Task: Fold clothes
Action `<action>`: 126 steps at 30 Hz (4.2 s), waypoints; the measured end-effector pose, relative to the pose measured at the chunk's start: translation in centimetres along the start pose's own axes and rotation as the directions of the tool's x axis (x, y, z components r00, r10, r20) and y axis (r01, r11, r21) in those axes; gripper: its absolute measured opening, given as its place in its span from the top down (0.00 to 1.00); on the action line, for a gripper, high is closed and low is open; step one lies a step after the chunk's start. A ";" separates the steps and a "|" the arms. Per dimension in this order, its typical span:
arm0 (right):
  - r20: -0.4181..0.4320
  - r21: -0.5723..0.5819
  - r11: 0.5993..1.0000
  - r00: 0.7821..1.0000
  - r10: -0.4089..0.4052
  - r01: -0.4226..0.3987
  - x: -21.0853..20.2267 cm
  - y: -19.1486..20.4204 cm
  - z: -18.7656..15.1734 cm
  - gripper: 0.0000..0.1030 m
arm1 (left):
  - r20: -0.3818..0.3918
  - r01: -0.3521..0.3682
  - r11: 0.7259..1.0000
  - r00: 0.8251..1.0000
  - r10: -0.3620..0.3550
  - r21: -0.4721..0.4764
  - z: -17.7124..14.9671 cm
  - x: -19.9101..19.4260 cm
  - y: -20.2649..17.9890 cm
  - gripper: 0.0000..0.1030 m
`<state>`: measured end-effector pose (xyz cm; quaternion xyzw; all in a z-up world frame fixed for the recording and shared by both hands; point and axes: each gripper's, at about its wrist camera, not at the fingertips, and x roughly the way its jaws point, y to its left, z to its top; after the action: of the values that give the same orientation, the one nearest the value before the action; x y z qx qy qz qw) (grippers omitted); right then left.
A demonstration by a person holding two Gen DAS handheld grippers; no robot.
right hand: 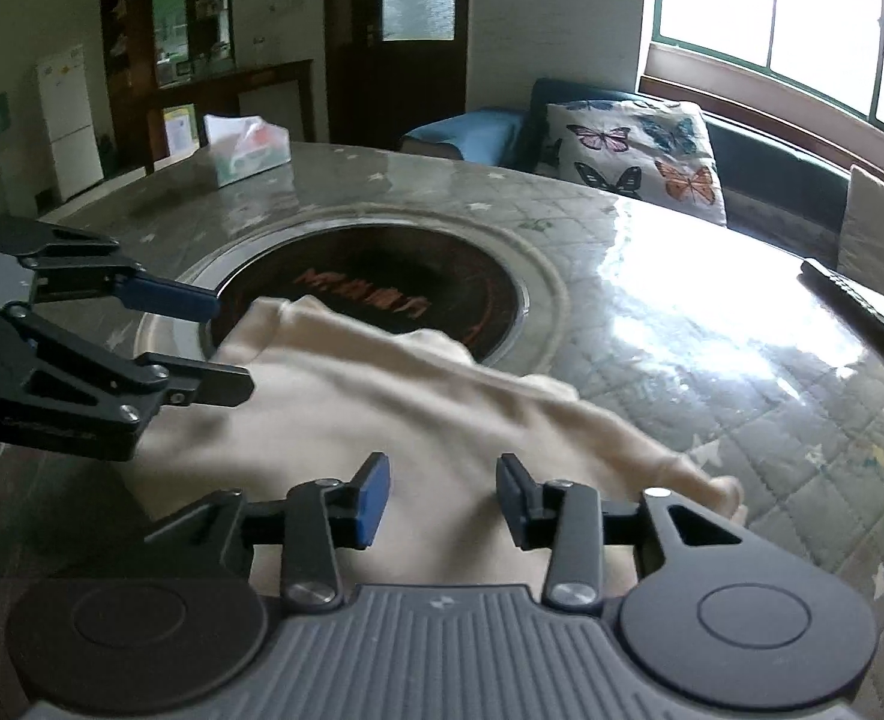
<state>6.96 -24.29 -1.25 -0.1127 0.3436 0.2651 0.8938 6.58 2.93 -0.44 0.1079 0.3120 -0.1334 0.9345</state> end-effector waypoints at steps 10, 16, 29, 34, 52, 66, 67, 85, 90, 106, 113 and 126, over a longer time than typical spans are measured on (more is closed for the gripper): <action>0.029 -0.003 1.000 1.000 0.006 -0.006 -1.3 1.6 -0.8 0.58 | 0.004 -0.051 0.995 0.999 0.052 -0.090 -1.6 -0.7 1.5 0.39; 0.031 0.061 0.998 1.000 0.004 -0.006 -3.7 0.3 -2.5 0.52 | -0.001 -0.052 0.992 0.999 0.052 -0.111 -2.2 -0.6 1.6 0.37; 0.054 0.164 0.986 0.998 -0.025 0.016 -5.7 -2.9 -4.0 0.51 | 0.007 -0.055 0.992 0.998 0.056 -0.111 -0.6 -0.2 1.9 0.34; 0.072 0.181 0.983 0.997 -0.029 0.015 -3.5 -3.9 -2.0 0.51 | -0.010 -0.067 0.990 0.998 0.066 -0.121 0.7 1.5 2.5 0.34; 0.049 0.260 0.965 0.997 -0.058 0.043 0.7 -6.6 -0.4 0.51 | -0.050 -0.079 0.989 0.996 0.073 -0.129 2.6 5.5 4.0 0.34; 0.027 0.232 0.972 0.998 -0.056 0.048 1.8 -5.6 0.2 0.50 | -0.086 -0.079 0.992 0.994 0.070 -0.102 2.7 7.3 3.7 0.28; 0.020 0.234 0.971 0.998 -0.057 0.051 2.1 -5.6 0.1 0.50 | -0.086 -0.080 0.992 0.994 0.072 -0.101 2.7 7.2 3.7 0.27; 0.053 0.055 0.998 0.999 0.002 -0.005 -0.2 0.5 0.1 0.40 | -0.041 -0.102 0.991 0.994 0.099 -0.091 2.6 4.8 3.4 0.00; 0.020 0.024 1.000 1.000 0.015 -0.015 0.3 1.9 -0.9 0.39 | -0.041 -0.106 0.990 0.994 0.103 -0.088 2.3 4.4 3.4 0.00; 0.041 -0.183 0.979 0.995 0.094 -0.085 -0.5 7.8 0.7 0.39 | -0.021 -0.181 0.970 0.983 0.180 -0.162 2.0 1.7 6.5 0.00; 0.012 -0.341 0.931 0.990 0.143 -0.130 0.3 12.2 0.5 0.47 | -0.050 -0.162 0.954 0.987 0.154 -0.254 1.2 1.3 7.7 0.00; 0.031 -0.414 0.908 0.996 0.086 -0.065 1.1 14.8 0.2 0.83 | -0.082 0.006 0.866 0.995 -0.054 -0.500 -0.8 0.4 8.9 0.01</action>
<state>-0.39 -11.40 -2.10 -0.2791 0.2621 0.3688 0.8470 9.25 11.45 -0.26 -0.1360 0.3807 -0.0579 0.9128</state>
